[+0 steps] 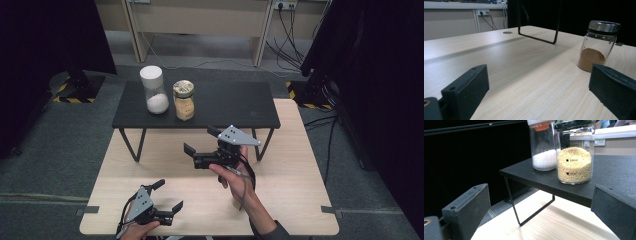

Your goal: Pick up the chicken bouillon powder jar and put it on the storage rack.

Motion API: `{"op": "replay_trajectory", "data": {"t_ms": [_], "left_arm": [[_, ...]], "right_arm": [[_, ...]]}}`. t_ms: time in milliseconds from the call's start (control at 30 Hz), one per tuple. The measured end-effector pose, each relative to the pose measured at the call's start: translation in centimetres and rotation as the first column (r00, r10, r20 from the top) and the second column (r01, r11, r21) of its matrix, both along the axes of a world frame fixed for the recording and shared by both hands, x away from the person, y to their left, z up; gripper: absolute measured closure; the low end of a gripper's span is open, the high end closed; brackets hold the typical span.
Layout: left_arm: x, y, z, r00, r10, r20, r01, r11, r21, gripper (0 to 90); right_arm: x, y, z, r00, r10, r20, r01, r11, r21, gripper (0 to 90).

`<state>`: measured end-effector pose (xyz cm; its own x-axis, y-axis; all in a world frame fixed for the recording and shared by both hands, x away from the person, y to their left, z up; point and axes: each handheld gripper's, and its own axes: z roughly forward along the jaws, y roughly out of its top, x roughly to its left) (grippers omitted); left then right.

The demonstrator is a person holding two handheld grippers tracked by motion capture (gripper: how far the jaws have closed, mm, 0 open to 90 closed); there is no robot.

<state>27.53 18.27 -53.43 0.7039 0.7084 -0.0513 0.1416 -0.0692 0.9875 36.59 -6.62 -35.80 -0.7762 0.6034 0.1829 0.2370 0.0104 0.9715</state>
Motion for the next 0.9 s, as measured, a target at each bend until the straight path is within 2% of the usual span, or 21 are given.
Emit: {"op": "replay_trajectory", "data": {"t_ms": [900], "left_arm": [[0.0, 0.0, 0.0, 1.0, 0.0, -0.001, 0.0, 1.0, -0.001, 2.2]], "right_arm": [[-1.5, -0.3, -1.5, 0.9998, 0.021, 0.001, -0.021, 0.9996, -0.018, 2.6]]}}
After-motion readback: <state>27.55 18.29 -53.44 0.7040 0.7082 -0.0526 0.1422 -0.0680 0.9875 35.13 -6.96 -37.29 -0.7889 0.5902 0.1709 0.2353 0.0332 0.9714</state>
